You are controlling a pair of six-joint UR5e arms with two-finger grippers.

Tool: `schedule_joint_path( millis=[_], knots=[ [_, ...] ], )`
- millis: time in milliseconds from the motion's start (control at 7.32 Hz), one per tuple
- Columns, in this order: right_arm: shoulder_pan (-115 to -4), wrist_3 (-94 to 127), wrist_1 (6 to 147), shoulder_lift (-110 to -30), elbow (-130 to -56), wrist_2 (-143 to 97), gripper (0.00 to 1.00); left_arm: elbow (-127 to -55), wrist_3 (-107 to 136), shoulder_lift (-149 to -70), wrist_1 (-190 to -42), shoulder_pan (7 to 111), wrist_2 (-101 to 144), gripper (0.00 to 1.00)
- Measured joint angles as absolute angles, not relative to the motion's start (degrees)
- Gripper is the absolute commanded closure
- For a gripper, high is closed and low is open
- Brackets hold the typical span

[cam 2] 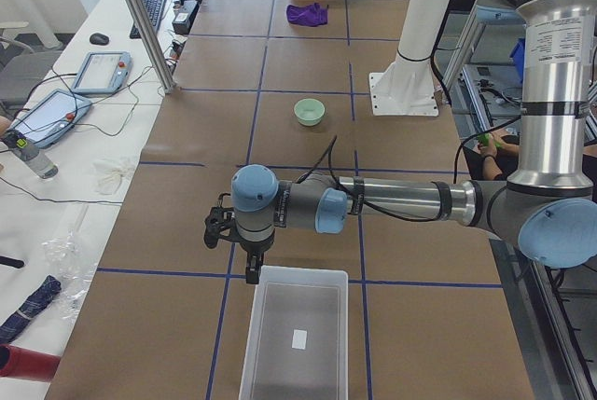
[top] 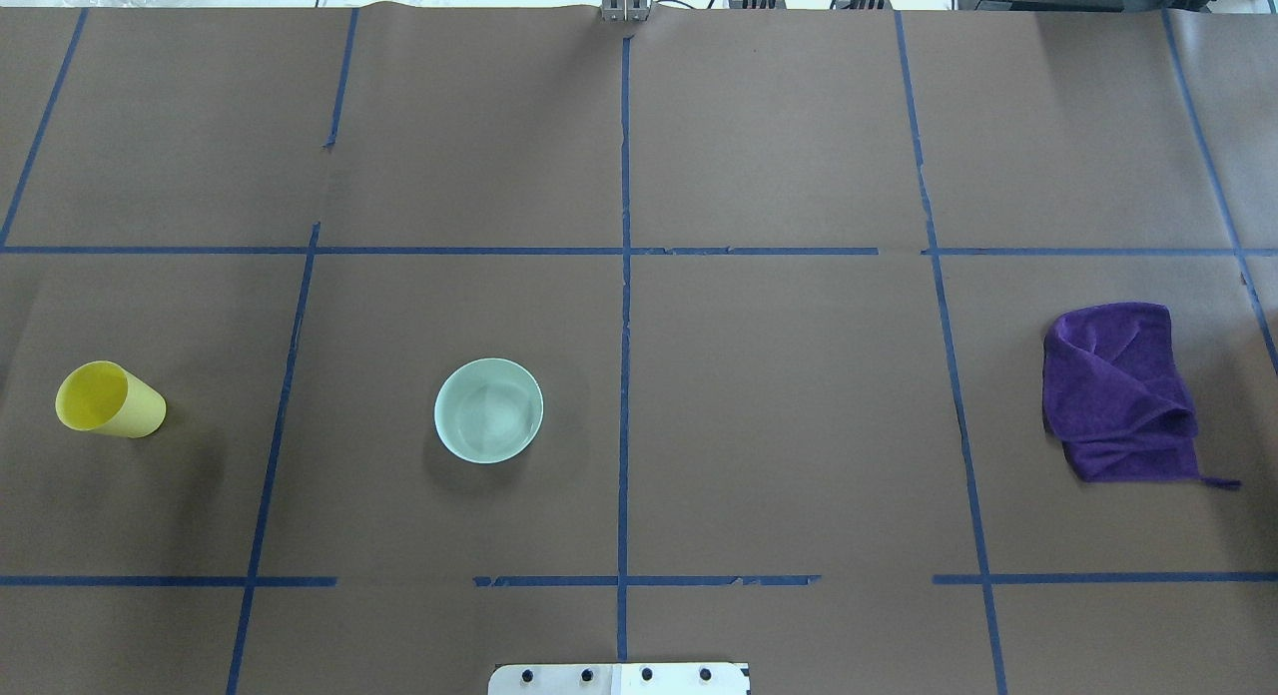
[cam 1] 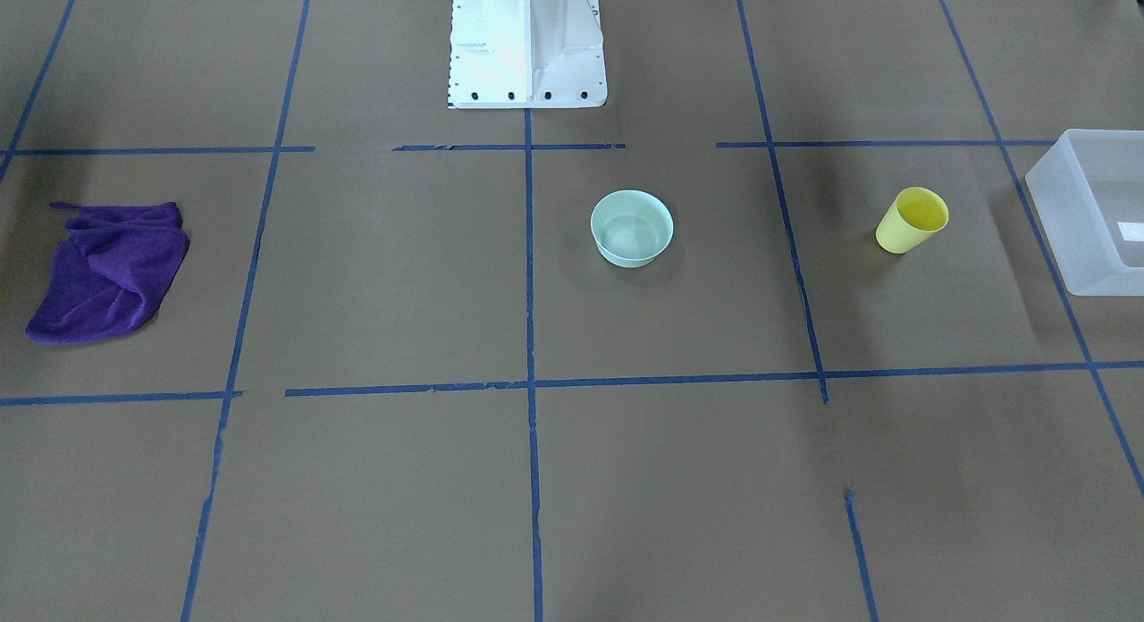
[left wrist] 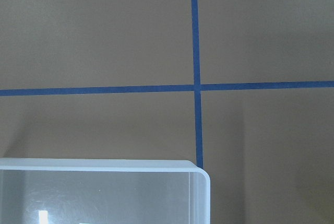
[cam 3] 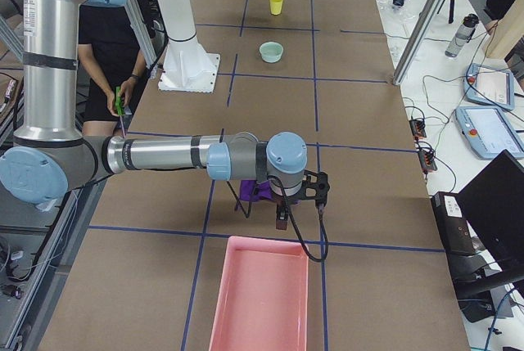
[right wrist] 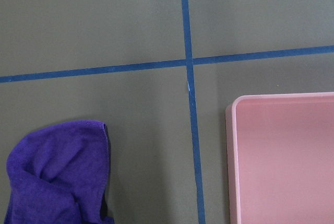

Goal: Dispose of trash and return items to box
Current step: 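Reach the left gripper toward the yellow cup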

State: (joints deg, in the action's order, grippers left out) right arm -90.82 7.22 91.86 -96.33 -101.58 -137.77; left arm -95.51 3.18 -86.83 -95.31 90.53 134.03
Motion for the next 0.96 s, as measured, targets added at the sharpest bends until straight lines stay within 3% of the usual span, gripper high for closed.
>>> schedule_joint_path(
  millis=[547,957],
  knots=[
    [-90.88,7.52,91.60,-96.35,-102.27,-137.84,0.00,-99.17,3.41,-87.10,-99.32,88.13,134.82,0.00],
    [-90.83,7.94,91.66,-96.17,-104.34,-137.90,0.00,-102.98,21.61,-84.54,-111.78,76.99,138.76,0.03]
  ],
)
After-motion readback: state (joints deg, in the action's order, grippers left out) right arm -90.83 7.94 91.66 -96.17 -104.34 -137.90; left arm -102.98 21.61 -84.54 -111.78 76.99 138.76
